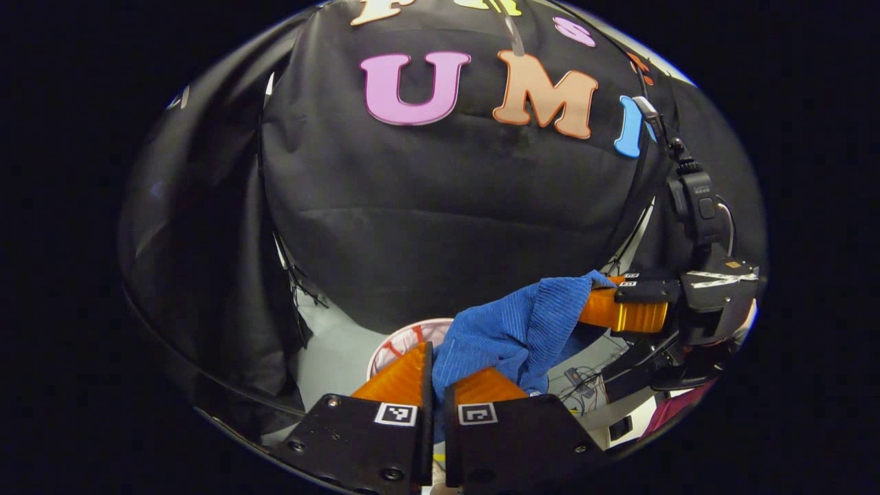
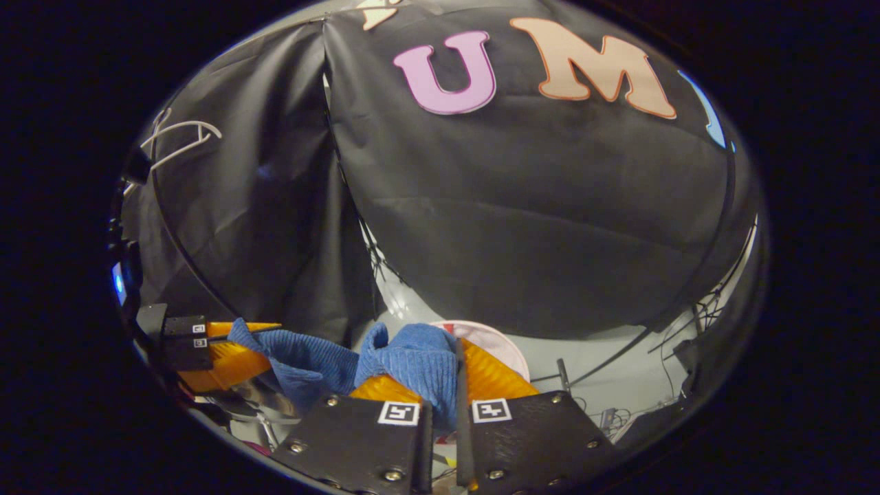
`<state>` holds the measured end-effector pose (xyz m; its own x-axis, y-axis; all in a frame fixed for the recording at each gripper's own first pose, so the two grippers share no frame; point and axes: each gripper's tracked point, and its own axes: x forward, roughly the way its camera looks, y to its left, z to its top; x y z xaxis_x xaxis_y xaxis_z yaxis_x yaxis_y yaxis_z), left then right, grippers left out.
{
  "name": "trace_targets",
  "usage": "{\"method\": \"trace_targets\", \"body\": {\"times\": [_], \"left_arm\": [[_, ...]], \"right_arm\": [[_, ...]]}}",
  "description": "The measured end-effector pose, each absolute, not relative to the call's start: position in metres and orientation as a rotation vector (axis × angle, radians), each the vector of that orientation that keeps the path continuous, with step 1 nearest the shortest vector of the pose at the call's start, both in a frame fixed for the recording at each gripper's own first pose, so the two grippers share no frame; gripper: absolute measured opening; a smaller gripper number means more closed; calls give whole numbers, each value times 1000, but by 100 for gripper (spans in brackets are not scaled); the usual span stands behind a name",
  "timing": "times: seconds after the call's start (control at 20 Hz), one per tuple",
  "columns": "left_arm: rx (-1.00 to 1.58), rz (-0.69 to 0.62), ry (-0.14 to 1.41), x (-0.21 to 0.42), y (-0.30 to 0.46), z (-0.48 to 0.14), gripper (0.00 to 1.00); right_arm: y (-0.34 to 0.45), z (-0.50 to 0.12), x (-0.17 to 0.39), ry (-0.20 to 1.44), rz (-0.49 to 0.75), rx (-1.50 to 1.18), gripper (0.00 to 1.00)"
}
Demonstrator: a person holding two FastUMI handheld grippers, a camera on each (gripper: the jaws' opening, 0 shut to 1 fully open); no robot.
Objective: Grasp the clothes on the hanger with both hands and then place them into the laundry hamper below.
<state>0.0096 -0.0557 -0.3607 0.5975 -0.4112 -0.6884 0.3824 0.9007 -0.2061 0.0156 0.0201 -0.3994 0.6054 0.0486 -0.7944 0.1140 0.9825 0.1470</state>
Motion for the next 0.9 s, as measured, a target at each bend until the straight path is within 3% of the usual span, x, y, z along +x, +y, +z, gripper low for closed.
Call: {"method": "trace_targets", "body": {"times": [0.2, 0.25, 0.3, 0.35, 0.4, 0.9], "left_arm": [[-16, -465, 867, 4, -65, -377, 7], [-21, -469, 876, 0, -68, -382, 17], [-25, -471, 877, 0, -70, -383, 17], [-26, -471, 876, 0, -70, -382, 25], [-26, -468, 876, 0, -70, -382, 27], [-21, -478, 872, -1, -68, -381, 27]], "right_arm": [[18, -423, -17, 1007, -54, 179, 14], [17, -430, -24, 1037, -62, 173, 14], [17, -436, -31, 1062, -64, 174, 14], [16, -441, -37, 1088, -67, 178, 15], [18, -440, -43, 1094, -66, 188, 16], [19, -429, -35, 1052, -58, 210, 17]]}}
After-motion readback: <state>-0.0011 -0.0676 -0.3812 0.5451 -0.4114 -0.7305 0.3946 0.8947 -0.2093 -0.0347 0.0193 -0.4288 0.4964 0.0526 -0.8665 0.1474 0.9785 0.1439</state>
